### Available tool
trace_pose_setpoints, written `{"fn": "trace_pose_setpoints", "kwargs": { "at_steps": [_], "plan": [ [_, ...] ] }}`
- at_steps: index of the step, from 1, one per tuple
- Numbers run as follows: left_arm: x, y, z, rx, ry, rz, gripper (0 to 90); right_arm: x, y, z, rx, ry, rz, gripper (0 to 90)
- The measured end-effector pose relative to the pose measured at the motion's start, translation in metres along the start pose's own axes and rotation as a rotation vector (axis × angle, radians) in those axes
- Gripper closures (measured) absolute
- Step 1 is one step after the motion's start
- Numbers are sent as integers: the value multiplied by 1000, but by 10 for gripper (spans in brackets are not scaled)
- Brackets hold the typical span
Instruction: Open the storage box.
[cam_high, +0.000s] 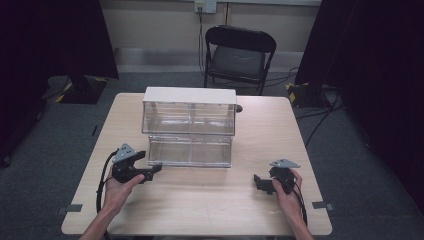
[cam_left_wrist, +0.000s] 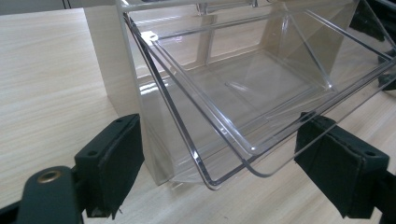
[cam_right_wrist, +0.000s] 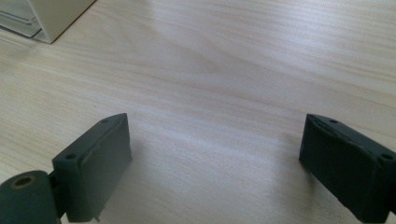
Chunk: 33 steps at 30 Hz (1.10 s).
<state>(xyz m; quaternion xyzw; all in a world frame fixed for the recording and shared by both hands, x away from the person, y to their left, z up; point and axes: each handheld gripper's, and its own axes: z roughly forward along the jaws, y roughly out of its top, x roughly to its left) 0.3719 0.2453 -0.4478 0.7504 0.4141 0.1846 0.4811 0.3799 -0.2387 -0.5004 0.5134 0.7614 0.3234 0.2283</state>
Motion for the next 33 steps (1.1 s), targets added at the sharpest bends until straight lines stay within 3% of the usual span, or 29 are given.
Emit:
{"fn": "trace_pose_setpoints", "kwargs": {
  "at_steps": [13,17,27,33],
  "plan": [
    [-1,10,-2,-16,3,2,157,0,0,0,0,0,0,83],
    [2,13,-6,-36,-2,-20,156,0,0,0,0,0,0,83],
    [5,12,-2,-18,1,-12,156,0,0,0,0,0,0,83],
    [9,13,0,-28,9,-30,157,0,0,0,0,0,0,83]
  ]
}}
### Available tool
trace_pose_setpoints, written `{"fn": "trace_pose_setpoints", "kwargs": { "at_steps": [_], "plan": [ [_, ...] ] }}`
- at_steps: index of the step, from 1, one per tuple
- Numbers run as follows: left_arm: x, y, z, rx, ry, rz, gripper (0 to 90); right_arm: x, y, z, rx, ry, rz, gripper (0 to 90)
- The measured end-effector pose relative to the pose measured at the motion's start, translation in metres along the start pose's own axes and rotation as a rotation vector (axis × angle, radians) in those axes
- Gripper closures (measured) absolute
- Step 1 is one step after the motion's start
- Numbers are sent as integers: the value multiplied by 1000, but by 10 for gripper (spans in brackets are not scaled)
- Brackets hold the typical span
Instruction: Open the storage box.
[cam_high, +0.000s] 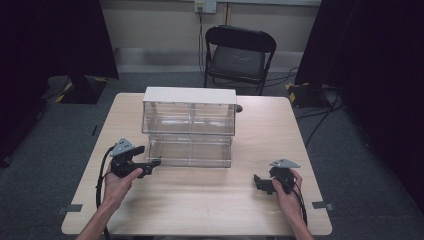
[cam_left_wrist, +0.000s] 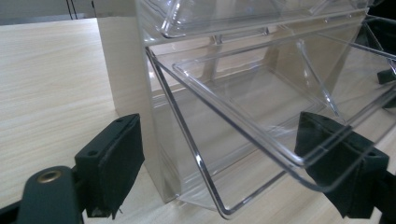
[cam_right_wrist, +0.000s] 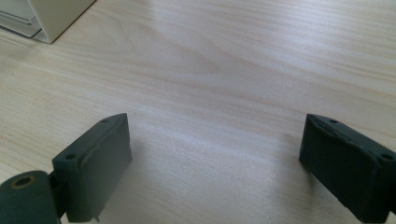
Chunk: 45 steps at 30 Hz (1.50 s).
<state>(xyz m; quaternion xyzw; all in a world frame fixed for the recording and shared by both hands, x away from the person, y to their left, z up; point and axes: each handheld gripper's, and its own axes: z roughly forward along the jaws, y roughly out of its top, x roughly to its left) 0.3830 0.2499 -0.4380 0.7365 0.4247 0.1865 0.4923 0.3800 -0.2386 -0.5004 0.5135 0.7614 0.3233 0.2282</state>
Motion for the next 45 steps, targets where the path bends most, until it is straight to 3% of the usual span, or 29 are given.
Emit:
{"fn": "trace_pose_setpoints", "kwargs": {
  "at_steps": [2,6,11,15,19,33,38,45],
  "plan": [
    [1,0,0,-10,3,-23,158,0,0,0,0,0,0,83],
    [3,0,0,5,9,-1,160,0,0,0,0,0,0,83],
    [2,6,0,-1,5,-2,157,0,0,0,0,0,0,81],
    [-2,12,-1,-1,8,34,158,0,0,0,2,2,1,76],
    [-2,14,0,-1,-1,34,156,0,1,1,4,2,-1,74],
    [2,17,1,-42,0,-15,158,0,1,1,4,2,-1,74],
    [3,16,3,-20,8,-2,160,0,1,1,4,2,-1,74],
    [2,23,2,-41,9,1,162,0,1,1,4,2,-1,74]
  ]
}}
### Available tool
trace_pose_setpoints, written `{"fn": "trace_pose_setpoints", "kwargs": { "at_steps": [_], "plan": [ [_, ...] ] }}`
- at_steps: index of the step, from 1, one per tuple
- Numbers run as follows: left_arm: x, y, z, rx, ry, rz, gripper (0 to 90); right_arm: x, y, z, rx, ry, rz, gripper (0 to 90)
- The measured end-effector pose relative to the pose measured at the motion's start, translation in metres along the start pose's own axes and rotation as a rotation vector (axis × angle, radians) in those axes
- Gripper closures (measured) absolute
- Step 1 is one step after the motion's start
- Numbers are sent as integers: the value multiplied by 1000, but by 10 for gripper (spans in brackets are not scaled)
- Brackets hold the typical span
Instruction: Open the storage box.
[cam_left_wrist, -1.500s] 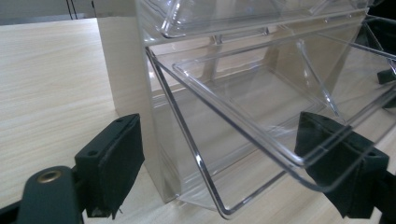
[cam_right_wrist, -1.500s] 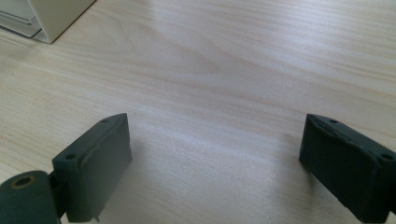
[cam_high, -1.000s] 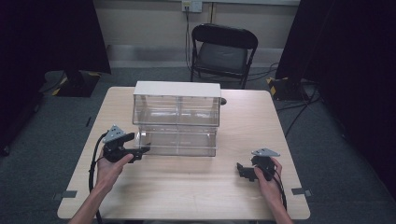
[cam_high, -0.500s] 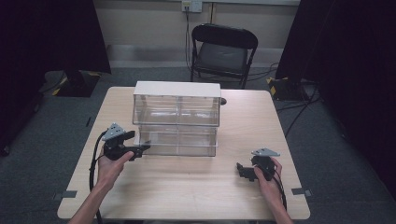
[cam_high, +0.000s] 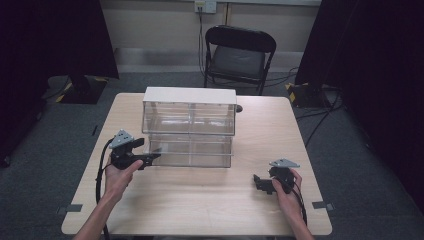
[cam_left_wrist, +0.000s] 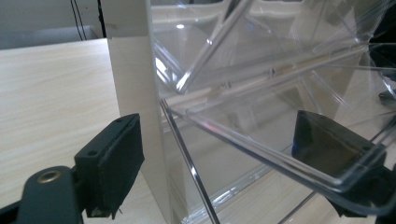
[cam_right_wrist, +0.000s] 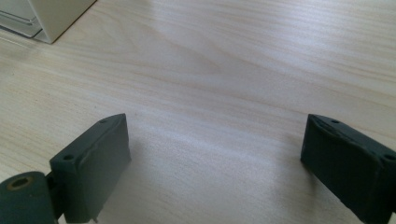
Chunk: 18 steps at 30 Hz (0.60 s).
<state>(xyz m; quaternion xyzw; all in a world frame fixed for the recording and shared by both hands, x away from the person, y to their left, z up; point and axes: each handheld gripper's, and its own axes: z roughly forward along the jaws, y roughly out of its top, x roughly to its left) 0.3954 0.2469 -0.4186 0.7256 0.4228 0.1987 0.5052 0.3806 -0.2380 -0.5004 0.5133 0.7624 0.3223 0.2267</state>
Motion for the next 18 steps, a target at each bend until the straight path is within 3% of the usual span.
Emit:
{"fn": "trace_pose_setpoints", "kwargs": {
  "at_steps": [18],
  "plan": [
    [0,4,3,1,-12,-4,160,0,0,0,0,0,1,74]
  ]
}}
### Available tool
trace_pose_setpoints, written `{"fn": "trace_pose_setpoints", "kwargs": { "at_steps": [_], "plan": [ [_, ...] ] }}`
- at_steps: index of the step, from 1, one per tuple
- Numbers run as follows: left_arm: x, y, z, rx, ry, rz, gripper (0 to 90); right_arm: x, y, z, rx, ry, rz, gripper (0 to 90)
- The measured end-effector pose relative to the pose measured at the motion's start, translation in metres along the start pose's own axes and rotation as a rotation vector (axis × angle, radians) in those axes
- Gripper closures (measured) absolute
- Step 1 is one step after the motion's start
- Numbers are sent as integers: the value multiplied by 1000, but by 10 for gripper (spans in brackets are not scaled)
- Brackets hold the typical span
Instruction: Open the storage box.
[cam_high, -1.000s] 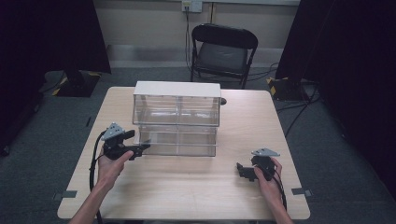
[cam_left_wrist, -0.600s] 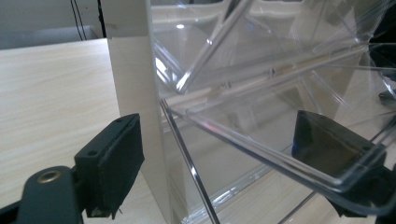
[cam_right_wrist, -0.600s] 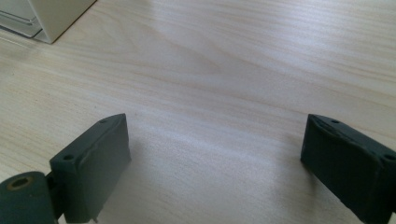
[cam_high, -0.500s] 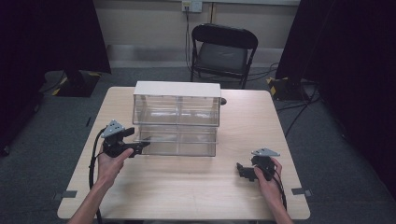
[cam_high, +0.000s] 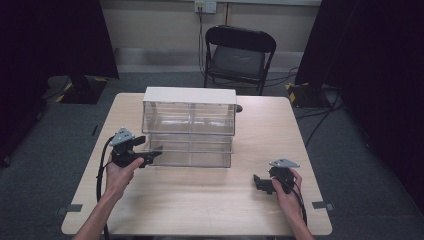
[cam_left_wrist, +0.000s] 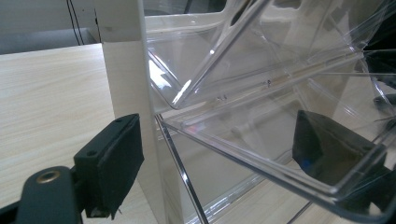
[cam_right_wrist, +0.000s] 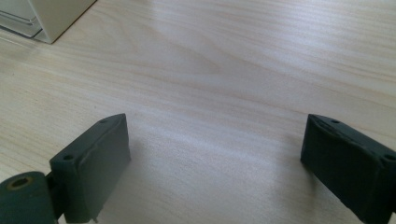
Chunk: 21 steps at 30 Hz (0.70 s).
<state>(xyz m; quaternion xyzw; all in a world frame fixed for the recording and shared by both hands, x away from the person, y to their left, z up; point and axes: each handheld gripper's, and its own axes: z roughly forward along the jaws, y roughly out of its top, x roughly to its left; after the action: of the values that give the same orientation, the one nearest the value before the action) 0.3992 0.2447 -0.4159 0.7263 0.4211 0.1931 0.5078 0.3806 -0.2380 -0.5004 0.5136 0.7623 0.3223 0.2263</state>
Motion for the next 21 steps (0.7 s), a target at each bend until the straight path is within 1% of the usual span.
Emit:
{"fn": "trace_pose_setpoints", "kwargs": {
  "at_steps": [3,7,8,12,17,18,20,21],
  "plan": [
    [0,0,1,2,1,-4,161,0,0,0,0,0,0,74],
    [-2,1,1,5,-9,-6,167,0,0,0,0,0,-1,74],
    [-2,1,1,7,-6,4,167,0,0,0,0,0,-1,74],
    [-2,2,0,6,4,1,164,0,0,0,0,0,0,74],
    [-3,5,0,11,5,13,167,0,0,0,0,0,0,74],
    [-3,6,0,10,0,13,164,0,0,0,0,0,0,74],
    [-4,7,-1,12,2,28,162,0,0,0,-1,0,-1,74],
    [-5,7,-1,10,2,24,162,0,0,0,0,0,0,74]
  ]
}}
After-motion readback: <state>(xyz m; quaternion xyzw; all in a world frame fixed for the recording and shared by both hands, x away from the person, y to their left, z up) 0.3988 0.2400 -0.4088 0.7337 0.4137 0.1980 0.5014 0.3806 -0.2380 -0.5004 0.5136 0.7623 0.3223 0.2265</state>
